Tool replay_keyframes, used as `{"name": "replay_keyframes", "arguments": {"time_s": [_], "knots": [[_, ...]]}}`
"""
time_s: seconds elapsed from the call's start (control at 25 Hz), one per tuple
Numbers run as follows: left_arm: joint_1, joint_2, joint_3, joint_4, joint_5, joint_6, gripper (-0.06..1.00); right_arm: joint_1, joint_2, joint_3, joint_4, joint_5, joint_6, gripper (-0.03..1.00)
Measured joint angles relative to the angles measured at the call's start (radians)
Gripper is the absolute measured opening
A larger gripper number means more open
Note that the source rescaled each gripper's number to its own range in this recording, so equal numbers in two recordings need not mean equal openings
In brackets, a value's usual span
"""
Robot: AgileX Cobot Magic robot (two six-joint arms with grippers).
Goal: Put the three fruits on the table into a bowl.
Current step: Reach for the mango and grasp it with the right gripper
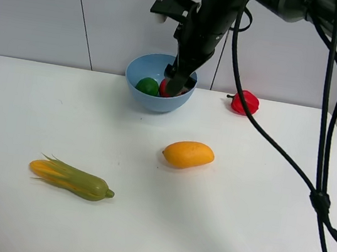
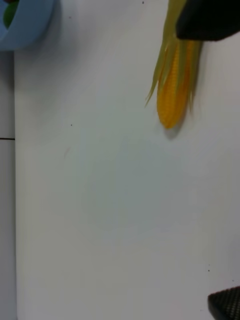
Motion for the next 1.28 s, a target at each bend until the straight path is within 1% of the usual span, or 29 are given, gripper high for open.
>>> {"name": "replay_keyframes", "arguments": {"time_s": [0.12, 0.28, 0.36, 0.64, 0.88, 0.96, 1.16, 1.28], "knots": [[0.000, 0.000, 0.000, 0.000, 0.000, 0.000, 0.98, 0.009, -0.049, 0.135, -0.002, 0.000, 0.005, 1.00], [0.000, 0.000, 0.000, 0.000, 0.000, 0.000, 0.98, 0.009, -0.119, 0.287, -0.028, 0.009, -0.048, 1.00], [0.000, 0.000, 0.000, 0.000, 0.000, 0.000, 0.98, 0.009, -0.136, 0.322, -0.030, 0.016, -0.085, 1.00], [0.000, 0.000, 0.000, 0.000, 0.000, 0.000, 0.98, 0.009, -0.132, 0.375, -0.049, 0.014, -0.188, 1.00], [0.000, 0.000, 0.000, 0.000, 0.000, 0.000, 0.98, 0.009, -0.132, 0.497, -0.086, 0.007, -0.212, 1.00], [0.000, 0.000, 0.000, 0.000, 0.000, 0.000, 0.98, 0.009, -0.132, 0.526, -0.107, -0.044, -0.214, 1.00], [0.000, 0.000, 0.000, 0.000, 0.001, 0.000, 0.98, 0.009, -0.130, 0.562, -0.128, -0.209, -0.243, 1.00], [0.000, 0.000, 0.000, 0.000, 0.001, 0.000, 0.98, 0.009, -0.112, 0.563, -0.131, -0.248, -0.283, 1.00]]}}
